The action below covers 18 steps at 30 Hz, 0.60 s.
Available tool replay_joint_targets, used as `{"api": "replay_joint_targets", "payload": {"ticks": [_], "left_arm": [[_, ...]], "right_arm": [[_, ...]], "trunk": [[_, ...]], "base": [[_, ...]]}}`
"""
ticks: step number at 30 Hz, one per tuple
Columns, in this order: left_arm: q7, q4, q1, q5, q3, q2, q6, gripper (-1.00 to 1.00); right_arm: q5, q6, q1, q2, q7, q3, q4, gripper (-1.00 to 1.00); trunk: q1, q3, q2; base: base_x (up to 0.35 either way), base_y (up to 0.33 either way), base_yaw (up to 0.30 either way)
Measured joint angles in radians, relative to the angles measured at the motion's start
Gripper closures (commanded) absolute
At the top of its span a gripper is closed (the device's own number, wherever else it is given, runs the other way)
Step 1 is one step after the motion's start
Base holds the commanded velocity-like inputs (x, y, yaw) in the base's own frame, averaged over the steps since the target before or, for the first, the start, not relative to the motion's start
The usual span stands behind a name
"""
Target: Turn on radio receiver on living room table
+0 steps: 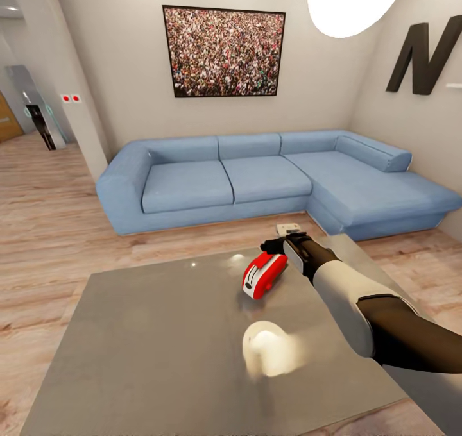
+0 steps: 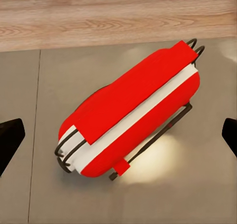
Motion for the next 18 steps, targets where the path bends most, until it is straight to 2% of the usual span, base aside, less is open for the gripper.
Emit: {"api": "replay_joint_targets", "payload": {"ticks": [5,12,18], "left_arm": [[0.000,0.000,0.000,0.000,0.000,0.001,0.000,-1.00],[0.000,0.000,0.000,0.000,0.000,0.001,0.000,-1.00],[0.000,0.000,0.000,0.000,0.000,0.001,0.000,-1.00]], "right_arm": [[0.000,-0.001,0.000,-0.004,-0.001,-0.001,0.000,-1.00],[0.000,-0.001,0.000,-0.049,-0.002,-0.004,0.000,-1.00],[-0.002,-0.001,0.000,-0.058,-0.002,-0.007,0.000,-1.00]], "trunk": [[0.000,-0.008,0.000],[0.000,-0.019,0.000],[0.000,-0.029,0.000]], "base": [[0.000,0.000,0.000],[0.000,0.000,0.000],[0.000,0.000,0.000]]}}
